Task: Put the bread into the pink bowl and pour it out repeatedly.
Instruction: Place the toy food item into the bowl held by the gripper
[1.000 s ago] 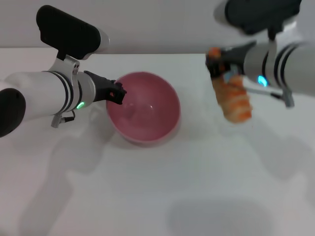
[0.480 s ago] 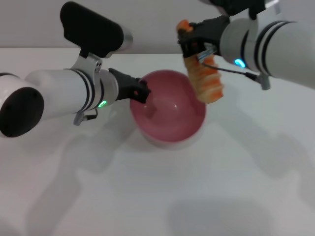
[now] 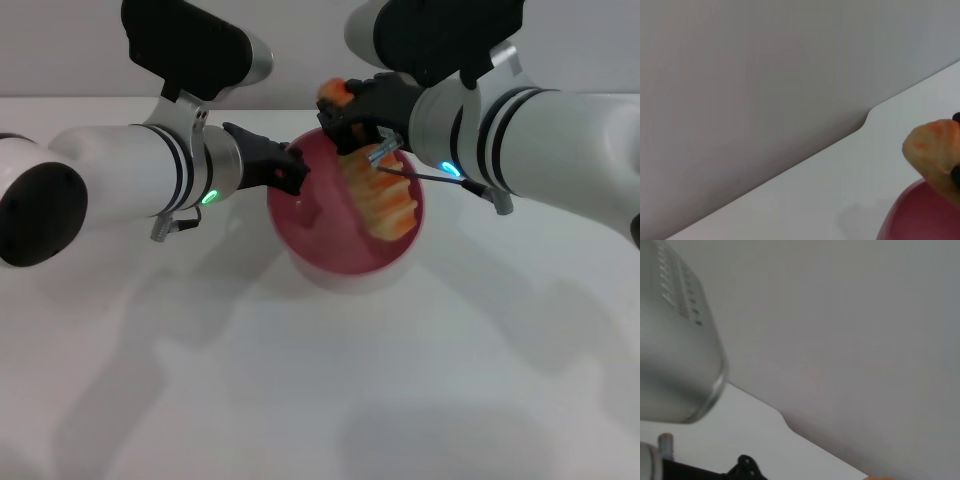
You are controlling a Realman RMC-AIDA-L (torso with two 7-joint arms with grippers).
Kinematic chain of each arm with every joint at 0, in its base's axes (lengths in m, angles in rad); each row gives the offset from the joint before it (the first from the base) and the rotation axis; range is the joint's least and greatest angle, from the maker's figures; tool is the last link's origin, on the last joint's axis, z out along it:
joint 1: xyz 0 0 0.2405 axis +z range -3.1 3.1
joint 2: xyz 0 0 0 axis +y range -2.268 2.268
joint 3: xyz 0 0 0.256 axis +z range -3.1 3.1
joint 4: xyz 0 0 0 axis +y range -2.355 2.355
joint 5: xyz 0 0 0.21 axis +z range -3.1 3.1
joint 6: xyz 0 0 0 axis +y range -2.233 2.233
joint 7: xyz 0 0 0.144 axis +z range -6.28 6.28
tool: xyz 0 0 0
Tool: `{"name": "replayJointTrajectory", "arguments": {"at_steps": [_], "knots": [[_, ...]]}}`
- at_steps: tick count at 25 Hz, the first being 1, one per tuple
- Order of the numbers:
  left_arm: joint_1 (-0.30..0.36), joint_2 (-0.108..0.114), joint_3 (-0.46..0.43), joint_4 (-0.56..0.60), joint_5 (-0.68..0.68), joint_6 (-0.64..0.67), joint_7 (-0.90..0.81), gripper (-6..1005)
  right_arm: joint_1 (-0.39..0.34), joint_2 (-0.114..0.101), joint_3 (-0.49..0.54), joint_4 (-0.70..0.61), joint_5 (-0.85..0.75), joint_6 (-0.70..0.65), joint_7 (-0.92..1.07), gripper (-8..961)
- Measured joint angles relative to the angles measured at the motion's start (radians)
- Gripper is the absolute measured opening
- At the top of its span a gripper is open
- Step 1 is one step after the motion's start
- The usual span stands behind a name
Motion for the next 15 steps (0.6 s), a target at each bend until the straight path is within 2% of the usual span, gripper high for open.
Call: {"name": "replayJointTrajectory", "arguments": {"at_steps": [5,11,15], "knots": [[0.002,0.001,-0.001,0.001,0.007,0.000,0.001,52,-0.003,0.000,0.001,-0.001,-0.021,-0.001,0.002,309],[0.000,0.002,-0.004,-0.001,0.008,0.000,0.017,53,-0.009,0.001,-0.011,-0.011,-0.051,-0.006,0.020,556],[-0.001,0.002,-0.038,-0.015,0.010,0.010,0.055,53,-0.059,0.004,-0.007,-0.080,-0.164,-0.006,0.060,614]]}}
